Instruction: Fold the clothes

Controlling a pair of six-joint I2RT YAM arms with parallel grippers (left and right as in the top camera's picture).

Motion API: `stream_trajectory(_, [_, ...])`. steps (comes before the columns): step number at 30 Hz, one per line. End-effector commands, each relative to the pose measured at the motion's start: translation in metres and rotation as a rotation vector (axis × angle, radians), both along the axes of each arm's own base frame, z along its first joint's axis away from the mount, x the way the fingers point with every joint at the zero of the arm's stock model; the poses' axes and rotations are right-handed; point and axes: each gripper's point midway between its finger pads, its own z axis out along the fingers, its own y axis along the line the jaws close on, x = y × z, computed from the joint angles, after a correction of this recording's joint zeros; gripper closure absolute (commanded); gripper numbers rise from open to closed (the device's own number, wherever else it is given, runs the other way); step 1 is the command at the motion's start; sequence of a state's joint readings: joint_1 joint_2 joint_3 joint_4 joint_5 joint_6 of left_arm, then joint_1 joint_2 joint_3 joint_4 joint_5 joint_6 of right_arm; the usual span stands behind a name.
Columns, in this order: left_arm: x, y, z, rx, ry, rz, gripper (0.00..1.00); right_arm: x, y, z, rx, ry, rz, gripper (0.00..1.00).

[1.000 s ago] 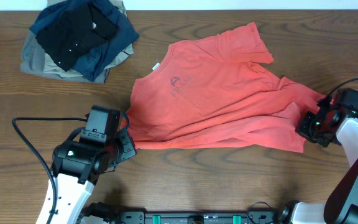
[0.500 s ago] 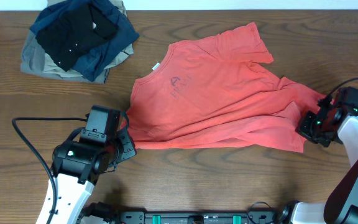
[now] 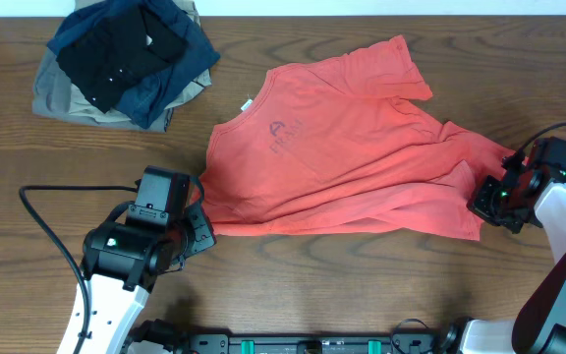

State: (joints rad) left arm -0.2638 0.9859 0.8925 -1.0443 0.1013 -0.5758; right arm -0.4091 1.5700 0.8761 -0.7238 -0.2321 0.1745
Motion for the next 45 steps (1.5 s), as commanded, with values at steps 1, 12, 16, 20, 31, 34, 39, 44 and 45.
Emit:
stream_trajectory(1, [0.002, 0.002, 0.004, 0.013, -0.013, -0.002, 0.94, 0.006, -0.003, 0.004, -0.002, -0.015, 0.001, 0.99])
stream_trajectory(12, [0.002, 0.002, 0.003, 0.013, -0.013, -0.002, 0.94, 0.003, -0.001, 0.016, 0.012, 0.016, 0.001, 0.99])
stream_trajectory(16, [0.003, 0.001, 0.004, 0.011, -0.017, -0.003, 0.94, 0.0, 0.003, 0.032, 0.035, 0.034, 0.003, 0.99])
stream_trajectory(20, [0.007, -0.005, 0.015, -0.023, -0.046, -0.014, 0.94, -0.002, 0.008, 0.054, 0.058, 0.019, 0.007, 0.99])
stream_trajectory(31, [0.023, -0.013, 0.135, -0.047, -0.358, -0.16, 0.94, -0.012, 0.016, 0.183, -0.055, -0.259, 0.044, 0.99])
stream_trajectory(34, [0.024, -0.012, 0.176, -0.046, -0.462, -0.174, 0.94, -0.023, 0.021, 0.23, -0.104, -0.346, 0.07, 0.99])
stream_trajectory(39, [0.015, 0.013, 0.231, 0.037, -0.591, -0.097, 0.94, -0.037, 0.023, 0.286, -0.171, -0.427, 0.071, 0.99])
stream_trajectory(44, [-0.005, 0.038, 0.268, 0.116, -0.666, -0.019, 0.94, -0.047, 0.014, 0.325, -0.268, -0.488, 0.038, 0.99])
stream_trajectory(45, [-0.007, 0.041, 0.271, 0.124, -0.671, -0.011, 0.94, -0.048, 0.013, 0.328, -0.277, -0.492, 0.03, 0.99])
